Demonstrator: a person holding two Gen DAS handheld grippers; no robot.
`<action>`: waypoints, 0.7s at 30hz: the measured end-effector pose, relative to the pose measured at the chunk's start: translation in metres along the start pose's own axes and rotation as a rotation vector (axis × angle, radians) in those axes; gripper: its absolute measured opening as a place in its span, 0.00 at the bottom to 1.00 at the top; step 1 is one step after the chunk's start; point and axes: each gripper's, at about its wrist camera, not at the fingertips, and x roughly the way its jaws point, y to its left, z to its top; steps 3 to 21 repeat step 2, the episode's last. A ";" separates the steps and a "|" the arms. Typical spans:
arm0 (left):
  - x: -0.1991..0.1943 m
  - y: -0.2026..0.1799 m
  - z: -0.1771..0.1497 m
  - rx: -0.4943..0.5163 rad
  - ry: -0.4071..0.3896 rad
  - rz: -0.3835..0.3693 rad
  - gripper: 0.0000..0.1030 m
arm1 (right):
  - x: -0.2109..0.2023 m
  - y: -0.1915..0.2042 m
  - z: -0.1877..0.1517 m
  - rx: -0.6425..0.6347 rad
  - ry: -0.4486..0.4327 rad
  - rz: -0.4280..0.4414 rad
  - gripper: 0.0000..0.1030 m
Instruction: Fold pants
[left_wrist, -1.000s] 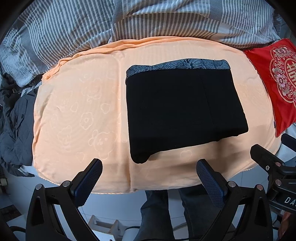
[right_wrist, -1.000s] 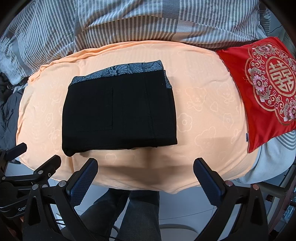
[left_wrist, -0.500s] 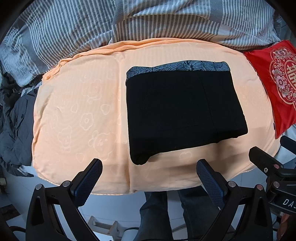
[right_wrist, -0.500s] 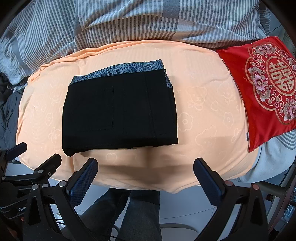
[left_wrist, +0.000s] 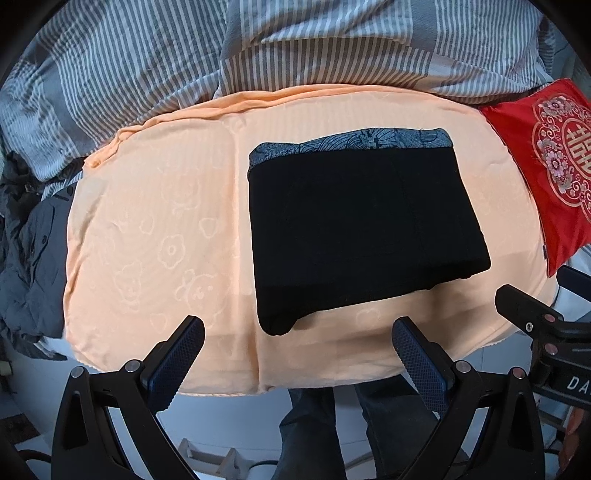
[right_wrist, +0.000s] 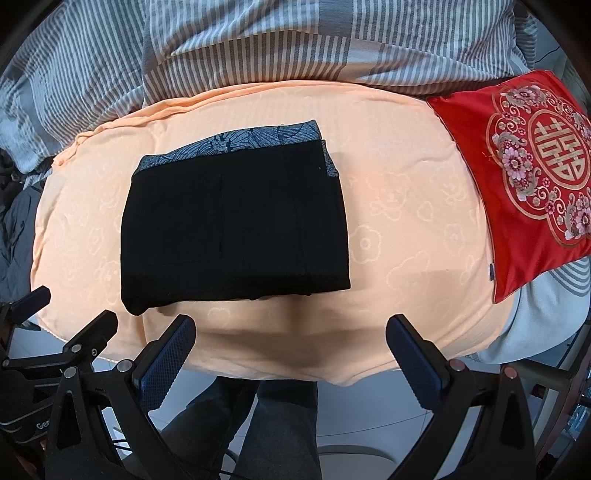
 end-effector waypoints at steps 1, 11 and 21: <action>0.000 0.000 0.000 -0.003 0.000 -0.004 0.99 | 0.000 0.000 0.000 0.002 0.000 -0.001 1.00; 0.000 0.001 0.001 -0.005 -0.001 -0.006 0.99 | 0.000 -0.001 0.000 0.004 0.000 -0.001 1.00; 0.000 0.001 0.001 -0.005 -0.001 -0.006 0.99 | 0.000 -0.001 0.000 0.004 0.000 -0.001 1.00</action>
